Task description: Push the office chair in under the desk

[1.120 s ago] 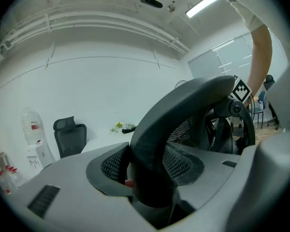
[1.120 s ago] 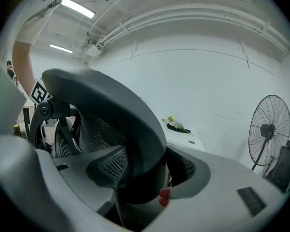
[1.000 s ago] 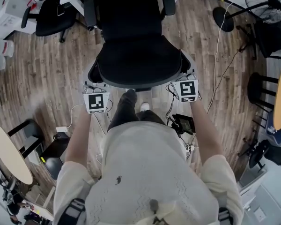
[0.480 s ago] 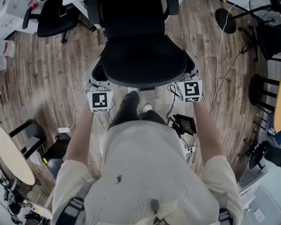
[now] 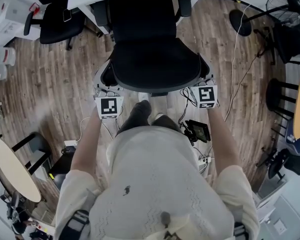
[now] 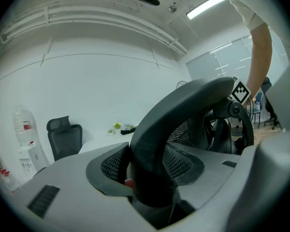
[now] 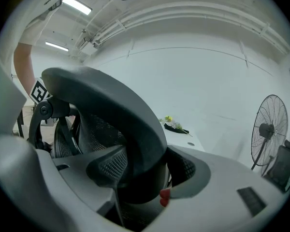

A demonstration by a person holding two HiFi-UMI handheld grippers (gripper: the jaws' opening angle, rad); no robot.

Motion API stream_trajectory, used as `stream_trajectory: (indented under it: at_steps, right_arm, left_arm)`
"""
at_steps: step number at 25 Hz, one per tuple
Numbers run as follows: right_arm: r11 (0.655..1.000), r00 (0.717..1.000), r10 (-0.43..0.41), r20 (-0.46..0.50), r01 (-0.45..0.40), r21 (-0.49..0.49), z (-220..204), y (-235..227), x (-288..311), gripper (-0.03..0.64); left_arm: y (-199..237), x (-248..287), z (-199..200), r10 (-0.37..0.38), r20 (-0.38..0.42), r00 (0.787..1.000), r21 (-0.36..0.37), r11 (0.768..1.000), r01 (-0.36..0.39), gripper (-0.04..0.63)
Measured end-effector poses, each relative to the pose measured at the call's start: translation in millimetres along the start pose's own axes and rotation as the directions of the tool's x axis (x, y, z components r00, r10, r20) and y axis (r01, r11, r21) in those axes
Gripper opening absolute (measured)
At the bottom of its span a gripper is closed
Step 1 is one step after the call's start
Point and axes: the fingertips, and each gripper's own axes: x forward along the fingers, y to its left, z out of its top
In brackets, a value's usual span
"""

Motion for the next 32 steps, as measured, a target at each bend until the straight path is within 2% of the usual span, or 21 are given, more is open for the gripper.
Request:
stream_trajectory:
  at_steps: [16,32]
  right_arm:
    - [0.999,0.999,-0.041,0.000,0.041,0.006,10,19,17,0.264]
    - [0.998,0.998,-0.055,0.003,0.055,0.001,10,19,12,0.264]
  left_arm:
    - [33,5,-6,-0.040,0.007,0.999,0.011,0.999,0.040,0.227]
    - [31,4,-3,-0.046,0.007,0.999,0.016,0.999,0.046,0.229]
